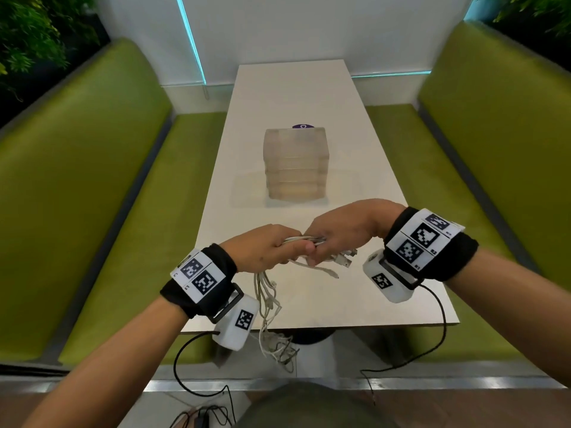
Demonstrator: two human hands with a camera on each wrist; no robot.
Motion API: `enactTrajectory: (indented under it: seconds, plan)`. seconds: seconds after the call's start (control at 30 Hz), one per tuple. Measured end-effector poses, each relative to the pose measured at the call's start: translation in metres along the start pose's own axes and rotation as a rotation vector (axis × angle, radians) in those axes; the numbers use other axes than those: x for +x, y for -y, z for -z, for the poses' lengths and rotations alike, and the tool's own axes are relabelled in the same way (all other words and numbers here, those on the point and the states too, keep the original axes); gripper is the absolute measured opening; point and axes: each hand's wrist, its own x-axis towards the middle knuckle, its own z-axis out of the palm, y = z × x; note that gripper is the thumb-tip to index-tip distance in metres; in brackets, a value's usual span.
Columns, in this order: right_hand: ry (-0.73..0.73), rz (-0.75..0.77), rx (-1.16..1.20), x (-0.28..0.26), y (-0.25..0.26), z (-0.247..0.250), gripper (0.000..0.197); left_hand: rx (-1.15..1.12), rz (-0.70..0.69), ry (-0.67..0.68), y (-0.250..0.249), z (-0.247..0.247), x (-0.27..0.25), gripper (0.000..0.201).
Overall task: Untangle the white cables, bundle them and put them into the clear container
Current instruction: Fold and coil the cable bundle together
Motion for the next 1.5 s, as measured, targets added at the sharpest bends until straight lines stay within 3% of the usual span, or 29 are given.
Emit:
enactTrajectory:
  seconds: [0.1,0.17,0.37,0.57,0.63,0.73,0.97,1.17,1.37,1.5]
  plan:
    - [0.014,0.045,0.312,-0.001,-0.004,-0.008,0.015,-0.075,-0.001,-0.011,0.006,0.001,-0.002,0.032]
    - [-0.012,0.032,0.393,-0.002,-0.003,-0.013,0.017,-0.137,-0.003,-0.008,0.009,0.0,-0.003,0.035]
    - [-0.044,0.015,0.248,-0.005,-0.002,-0.008,0.029,-0.252,0.032,0.011,0.009,-0.003,0.001,0.035]
    - [-0.071,-0.02,0.16,-0.008,-0.001,0.001,0.017,-0.362,0.029,0.033,0.011,-0.003,-0.001,0.046]
    - [-0.129,-0.028,0.111,-0.013,0.001,0.008,0.016,-0.465,0.0,0.032,0.015,-0.004,-0.005,0.037]
    - [-0.23,-0.027,0.063,-0.024,0.004,0.026,0.02,-0.54,-0.03,-0.054,0.021,-0.008,-0.011,0.013]
    - [-0.41,0.003,0.096,-0.044,0.008,0.052,0.023,-0.848,-0.108,-0.249,0.022,-0.024,-0.007,0.038]
    - [-0.503,0.002,0.165,-0.037,0.005,0.042,0.028,-0.978,-0.058,-0.426,0.017,-0.029,-0.003,0.036]
    - [-0.767,0.053,0.433,-0.016,0.016,0.015,0.027,-1.033,-0.047,-0.544,0.0,-0.019,-0.003,0.042]
    - [-0.797,0.058,0.552,-0.001,0.023,-0.005,0.02,-0.981,0.012,-0.666,0.0,-0.017,-0.002,0.026]
